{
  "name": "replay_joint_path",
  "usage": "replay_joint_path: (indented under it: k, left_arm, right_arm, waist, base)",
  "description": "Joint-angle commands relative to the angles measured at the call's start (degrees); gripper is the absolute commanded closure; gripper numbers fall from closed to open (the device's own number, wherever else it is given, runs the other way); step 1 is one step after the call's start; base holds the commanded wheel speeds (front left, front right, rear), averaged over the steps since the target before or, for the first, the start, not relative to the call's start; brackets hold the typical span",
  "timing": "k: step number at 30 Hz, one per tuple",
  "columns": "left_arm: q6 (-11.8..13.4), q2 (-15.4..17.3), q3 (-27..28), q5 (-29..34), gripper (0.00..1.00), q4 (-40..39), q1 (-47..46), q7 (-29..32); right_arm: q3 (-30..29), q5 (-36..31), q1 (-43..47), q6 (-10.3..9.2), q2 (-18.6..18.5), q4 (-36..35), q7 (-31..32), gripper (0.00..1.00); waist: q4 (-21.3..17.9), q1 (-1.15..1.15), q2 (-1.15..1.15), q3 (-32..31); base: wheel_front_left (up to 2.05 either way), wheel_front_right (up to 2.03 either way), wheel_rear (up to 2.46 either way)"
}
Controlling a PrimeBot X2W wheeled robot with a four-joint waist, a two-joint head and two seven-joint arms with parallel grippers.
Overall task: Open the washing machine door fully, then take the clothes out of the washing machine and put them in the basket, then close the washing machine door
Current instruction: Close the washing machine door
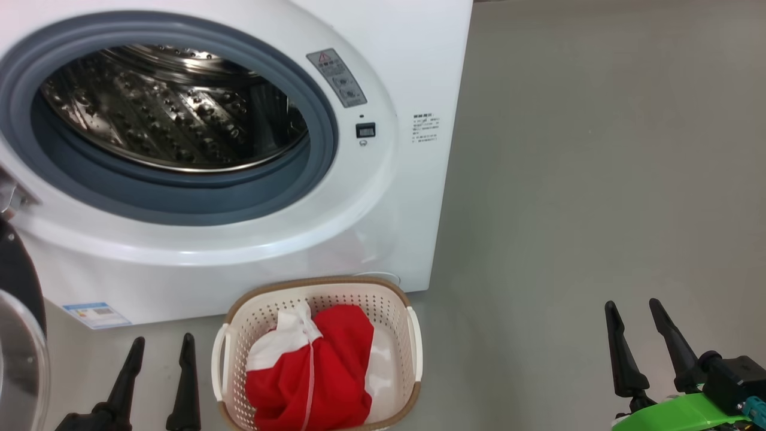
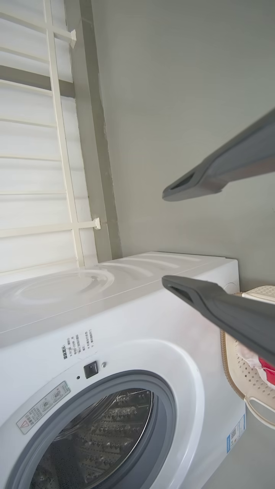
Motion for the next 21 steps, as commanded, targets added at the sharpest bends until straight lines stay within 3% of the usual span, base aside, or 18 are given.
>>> replay_joint_path:
  k: [1, 14, 21]
  left_arm:
    - [-0.32, 0.40, 1.56, 0.21, 0.00, -1.37, -0.74, -0.47]
    - [-0.32, 0.37, 0.88, -0.59, 0.00, -1.69, 0.17, -0.47]
    - [-0.32, 0.37, 0.79, -0.75, 0.00, -1.47, 0.44, -0.47]
  right_arm:
    - [1.11, -0.12, -0.63, 0.26, -0.77, -1.27, -0.36, 0.00]
    - [1.26, -0.16, -0.33, 0.26, -0.77, -1.09, -0.36, 0.00]
    - [1.40, 0.02, -0.01, 0.26, -0.77, -1.01, -0.36, 0.00]
  waist:
    - [0.02, 0.00, 0.00, -0.02]
    - [0.14, 0.00, 0.00, -0.75]
    - [0.20, 0.00, 0.00, -1.29]
  base:
    - [-1.16, 1.16, 0.00]
    - [-1.35, 1.35, 0.00]
    - [-0.54, 0.54, 0.00]
